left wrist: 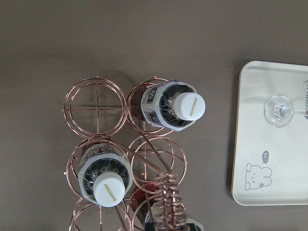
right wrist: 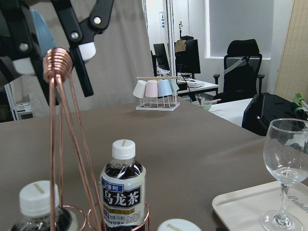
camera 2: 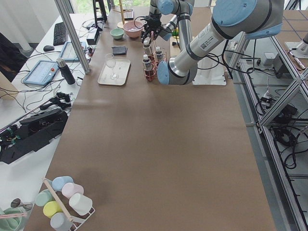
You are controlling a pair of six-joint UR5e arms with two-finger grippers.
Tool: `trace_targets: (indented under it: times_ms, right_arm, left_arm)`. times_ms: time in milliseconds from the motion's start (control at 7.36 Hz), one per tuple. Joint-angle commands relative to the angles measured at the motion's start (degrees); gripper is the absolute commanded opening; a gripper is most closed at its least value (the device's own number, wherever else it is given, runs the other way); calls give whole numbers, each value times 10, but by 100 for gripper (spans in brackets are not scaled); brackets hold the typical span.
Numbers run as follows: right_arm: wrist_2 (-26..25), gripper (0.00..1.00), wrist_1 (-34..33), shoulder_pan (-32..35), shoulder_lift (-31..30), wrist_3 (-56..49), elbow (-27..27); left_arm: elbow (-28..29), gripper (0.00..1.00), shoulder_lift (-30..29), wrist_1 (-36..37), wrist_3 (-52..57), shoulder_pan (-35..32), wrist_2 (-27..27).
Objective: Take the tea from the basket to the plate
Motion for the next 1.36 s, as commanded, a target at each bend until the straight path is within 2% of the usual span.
trace_targets:
  times_ms: [0,136,544,680,816,1223]
  right_arm:
    - [5,15,0,1,-8,27,5]
    - [6,0,-3,1,-14,56,15]
    - [14,0,-5,6,-25,63,32]
    - [39,0,-20,25,-27,63,46]
    - [71,0,-67,45,-27,63,83]
    - [77,0,-216,66,-38,63,224]
  left_arm:
    - [1,0,-1,1,1,-3,-1]
    - [2,0,-1,1,0,-4,0]
    - [2,0,-2,4,1,-4,0]
    - [2,0,-3,5,1,-4,0]
    - [2,0,-3,5,1,-4,0]
    - [3,0,0,5,0,-3,0]
